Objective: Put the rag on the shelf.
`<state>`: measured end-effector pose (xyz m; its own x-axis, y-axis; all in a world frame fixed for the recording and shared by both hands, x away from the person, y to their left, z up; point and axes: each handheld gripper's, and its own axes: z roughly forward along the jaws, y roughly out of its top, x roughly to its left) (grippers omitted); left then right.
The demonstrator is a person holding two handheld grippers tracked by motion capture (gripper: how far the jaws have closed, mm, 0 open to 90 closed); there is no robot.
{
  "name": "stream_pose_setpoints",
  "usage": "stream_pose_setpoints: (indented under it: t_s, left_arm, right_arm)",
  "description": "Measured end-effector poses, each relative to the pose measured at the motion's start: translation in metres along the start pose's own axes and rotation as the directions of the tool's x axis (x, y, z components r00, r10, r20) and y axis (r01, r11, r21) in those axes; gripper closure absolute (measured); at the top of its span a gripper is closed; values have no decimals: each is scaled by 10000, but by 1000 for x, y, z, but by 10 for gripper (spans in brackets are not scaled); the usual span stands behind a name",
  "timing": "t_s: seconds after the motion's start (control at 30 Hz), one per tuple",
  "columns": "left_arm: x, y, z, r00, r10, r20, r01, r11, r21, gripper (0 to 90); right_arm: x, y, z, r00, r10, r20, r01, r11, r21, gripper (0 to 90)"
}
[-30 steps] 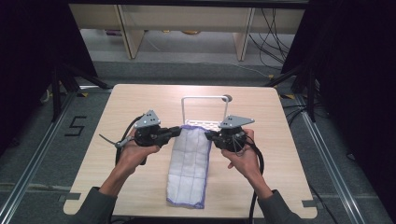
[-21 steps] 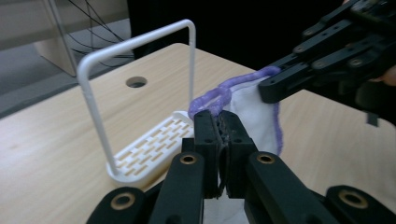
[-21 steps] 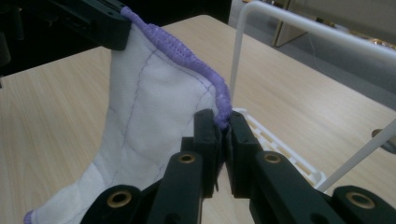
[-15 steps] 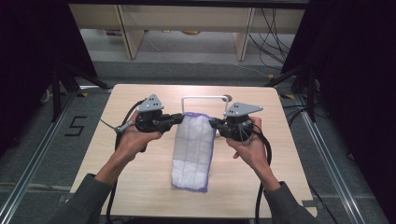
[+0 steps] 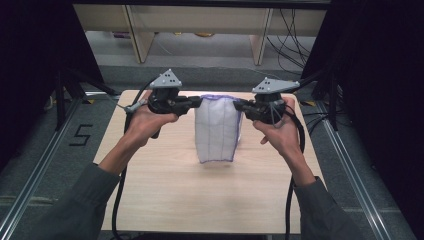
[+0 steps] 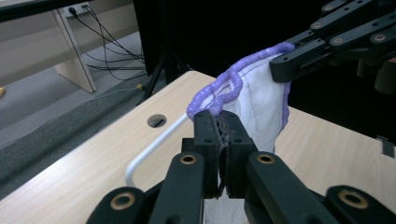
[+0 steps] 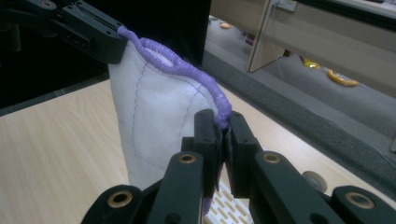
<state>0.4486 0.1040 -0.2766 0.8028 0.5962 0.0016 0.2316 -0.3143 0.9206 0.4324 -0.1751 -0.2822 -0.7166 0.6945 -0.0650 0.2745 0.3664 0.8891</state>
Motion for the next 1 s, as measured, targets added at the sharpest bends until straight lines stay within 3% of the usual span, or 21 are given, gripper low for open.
stream_pose_setpoints:
  t_s: [0.03, 0.17, 0.3, 0.37, 0.5, 0.53, 0.7, 0.9, 1.0]
  left_arm:
    - [2, 4, 1, 10000, -58, -1, 58, 10000, -67, 866]
    - [10, 15, 7, 9998, 79, -165, -80, 10000, -44, 866]
    - [18, 23, 13, 9994, -112, -340, 108, 9999, -128, 866]
    - [23, 28, 15, 9989, -205, -420, 197, 9996, -195, 866]
    - [30, 38, 17, 9974, -283, -666, 262, 9991, -320, 866]
    - [31, 40, 17, 9967, -247, -777, 225, 9993, -293, 866]
    - [41, 55, 18, 9931, -355, -1122, 312, 9987, -405, 866]
    - [45, 69, 15, 9923, -413, -1169, 333, 9970, -697, 864]
    - [53, 72, 20, 9939, -435, -1014, 326, 9937, -1071, 863]
  right_arm:
    - [-5, 4, 0, 9998, -203, 29, 203, 9997, -103, 850]
    - [-15, 17, -3, 9997, -138, 205, 140, 9999, -89, 850]
    - [-26, 29, -1, 9994, -97, 330, 101, 9999, -92, 850]
    - [-28, 36, 1, 9992, 53, 396, -51, 10000, -56, 850]
    - [-34, 44, 4, 9984, -145, 539, 155, 9997, -179, 850]
    - [-34, 46, 5, 9990, 78, 451, -70, 9998, -190, 850]
    - [-42, 59, 11, 9988, 130, 476, -109, 9989, -449, 850]
    - [-52, 73, 14, 9982, 280, 528, -238, 9966, -785, 849]
    - [-55, 75, 15, 9972, 404, 633, -350, 9958, -847, 849]
